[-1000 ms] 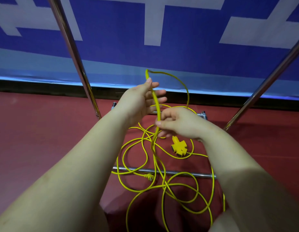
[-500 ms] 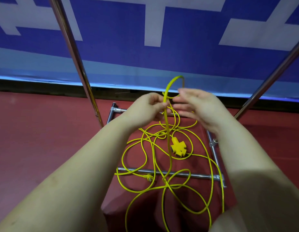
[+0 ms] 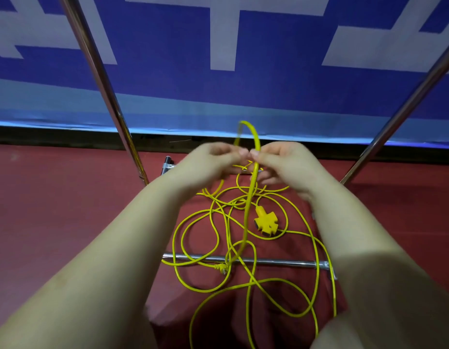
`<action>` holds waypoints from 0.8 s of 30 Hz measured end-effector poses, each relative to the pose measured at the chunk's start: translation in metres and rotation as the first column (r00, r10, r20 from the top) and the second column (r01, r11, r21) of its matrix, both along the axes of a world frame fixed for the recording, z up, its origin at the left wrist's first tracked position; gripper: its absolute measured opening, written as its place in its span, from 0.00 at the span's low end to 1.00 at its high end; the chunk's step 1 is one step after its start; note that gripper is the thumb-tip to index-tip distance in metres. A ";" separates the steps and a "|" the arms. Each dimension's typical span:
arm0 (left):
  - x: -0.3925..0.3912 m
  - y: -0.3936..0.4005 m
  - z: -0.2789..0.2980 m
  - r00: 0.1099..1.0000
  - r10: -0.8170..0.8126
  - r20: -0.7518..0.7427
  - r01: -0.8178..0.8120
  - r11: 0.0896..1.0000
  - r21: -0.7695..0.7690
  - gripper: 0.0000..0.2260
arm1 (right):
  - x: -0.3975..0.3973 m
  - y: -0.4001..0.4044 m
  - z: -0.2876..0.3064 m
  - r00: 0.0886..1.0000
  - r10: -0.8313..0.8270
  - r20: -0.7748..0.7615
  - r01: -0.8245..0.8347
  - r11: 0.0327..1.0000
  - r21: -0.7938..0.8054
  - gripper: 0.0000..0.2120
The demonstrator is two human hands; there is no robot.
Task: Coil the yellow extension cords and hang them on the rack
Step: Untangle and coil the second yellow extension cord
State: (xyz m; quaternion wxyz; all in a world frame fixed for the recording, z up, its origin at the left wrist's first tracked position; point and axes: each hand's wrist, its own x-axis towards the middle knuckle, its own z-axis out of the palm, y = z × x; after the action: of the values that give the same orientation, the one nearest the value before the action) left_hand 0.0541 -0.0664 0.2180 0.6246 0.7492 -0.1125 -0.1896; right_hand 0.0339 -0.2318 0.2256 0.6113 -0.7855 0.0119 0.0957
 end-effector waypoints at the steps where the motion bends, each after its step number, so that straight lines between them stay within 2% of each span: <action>1: -0.003 -0.001 -0.003 0.993 -0.111 -0.037 0.113 0.991 0.067 0.07 | 0.001 -0.001 0.002 0.997 -0.075 -0.013 0.075 0.993 0.090 0.06; 3: -0.009 -0.004 -0.007 0.962 -0.266 -0.064 0.274 0.939 0.206 0.10 | 0.002 -0.003 0.004 0.978 -0.198 -0.063 0.208 0.945 0.251 0.06; 4: -0.010 -0.005 -0.008 0.958 -0.284 -0.047 0.287 0.930 0.229 0.07 | 0.003 -0.004 0.004 0.970 -0.230 -0.083 0.244 0.920 0.305 0.06; 5: -0.008 -0.006 -0.009 0.964 -0.267 -0.017 0.264 0.938 0.225 0.03 | 0.003 -0.004 0.005 0.967 -0.236 -0.098 0.256 0.904 0.343 0.05; 8: -0.005 -0.006 -0.007 0.988 -0.147 0.056 0.139 0.983 0.120 0.06 | 0.005 -0.005 0.004 0.982 -0.174 -0.069 0.187 0.914 0.360 0.04; 10: -0.003 -0.007 -0.003 0.998 -0.042 0.041 0.043 0.999 -0.027 0.06 | 0.003 -0.007 0.004 0.995 -0.087 -0.038 0.094 0.969 0.228 0.10; 12: 0.000 -0.007 0.002 0.996 0.086 -0.022 -0.088 0.979 -0.181 0.07 | -0.001 -0.008 -0.001 0.996 0.070 -0.062 -0.072 0.997 -0.033 0.16; 14: 0.002 -0.006 0.006 0.979 0.188 -0.078 -0.203 0.936 -0.289 0.06 | -0.006 -0.006 -0.006 0.951 0.264 -0.160 -0.299 0.915 -0.271 0.12; 16: 0.003 -0.005 0.010 0.960 0.254 -0.119 -0.280 0.891 -0.356 0.06 | -0.010 0.000 -0.009 0.908 0.361 -0.215 -0.417 0.837 -0.355 0.09; 19: 0.005 -0.003 0.011 0.943 0.295 -0.157 -0.334 0.843 -0.422 0.04 | -0.009 0.003 -0.008 0.925 0.329 -0.191 -0.369 0.897 -0.241 0.08; 21: 0.006 -0.002 0.008 0.954 0.252 -0.164 -0.298 0.866 -0.402 0.04 | -0.007 0.002 -0.005 0.959 0.260 -0.114 -0.278 0.941 -0.194 0.07; 24: 0.002 -0.002 0.001 0.987 0.076 -0.142 -0.100 0.980 -0.172 0.05 | -0.004 -0.001 0.003 0.999 0.049 -0.014 -0.050 0.997 -0.062 0.08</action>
State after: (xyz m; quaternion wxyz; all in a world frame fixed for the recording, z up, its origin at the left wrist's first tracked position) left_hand 0.0563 -0.0680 0.2190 0.7033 0.6799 -0.0533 -0.2007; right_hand 0.0302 -0.2325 0.2283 0.5838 -0.8037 -0.0009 0.1151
